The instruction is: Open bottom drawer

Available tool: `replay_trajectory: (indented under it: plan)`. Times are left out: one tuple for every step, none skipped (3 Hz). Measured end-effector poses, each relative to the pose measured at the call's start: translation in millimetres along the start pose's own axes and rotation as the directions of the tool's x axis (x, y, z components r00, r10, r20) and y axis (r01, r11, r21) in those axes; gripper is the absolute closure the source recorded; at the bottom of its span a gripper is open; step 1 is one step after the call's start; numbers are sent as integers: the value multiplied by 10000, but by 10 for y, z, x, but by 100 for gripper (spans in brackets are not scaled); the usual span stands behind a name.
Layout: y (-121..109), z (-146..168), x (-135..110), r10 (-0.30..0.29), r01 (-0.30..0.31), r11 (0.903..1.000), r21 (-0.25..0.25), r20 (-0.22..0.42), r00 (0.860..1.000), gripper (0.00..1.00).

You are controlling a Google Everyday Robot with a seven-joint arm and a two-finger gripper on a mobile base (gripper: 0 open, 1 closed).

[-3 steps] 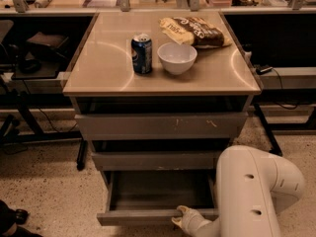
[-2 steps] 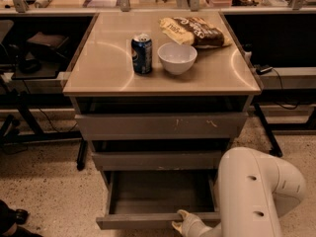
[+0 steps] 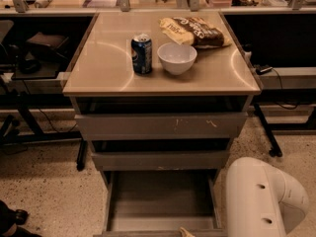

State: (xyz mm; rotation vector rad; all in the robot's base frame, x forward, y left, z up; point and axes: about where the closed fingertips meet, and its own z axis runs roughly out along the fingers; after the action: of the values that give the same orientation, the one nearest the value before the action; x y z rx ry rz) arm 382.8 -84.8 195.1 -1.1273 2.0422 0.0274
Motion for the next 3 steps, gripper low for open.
replay_trajectory:
  plan:
    - [211, -154, 42, -17, 15, 10000, 92, 132, 9999, 100]
    - [211, -160, 45, -24, 23, 9999, 122, 135, 9999, 81]
    - [211, -160, 45, -24, 23, 9999, 121, 135, 9999, 58]
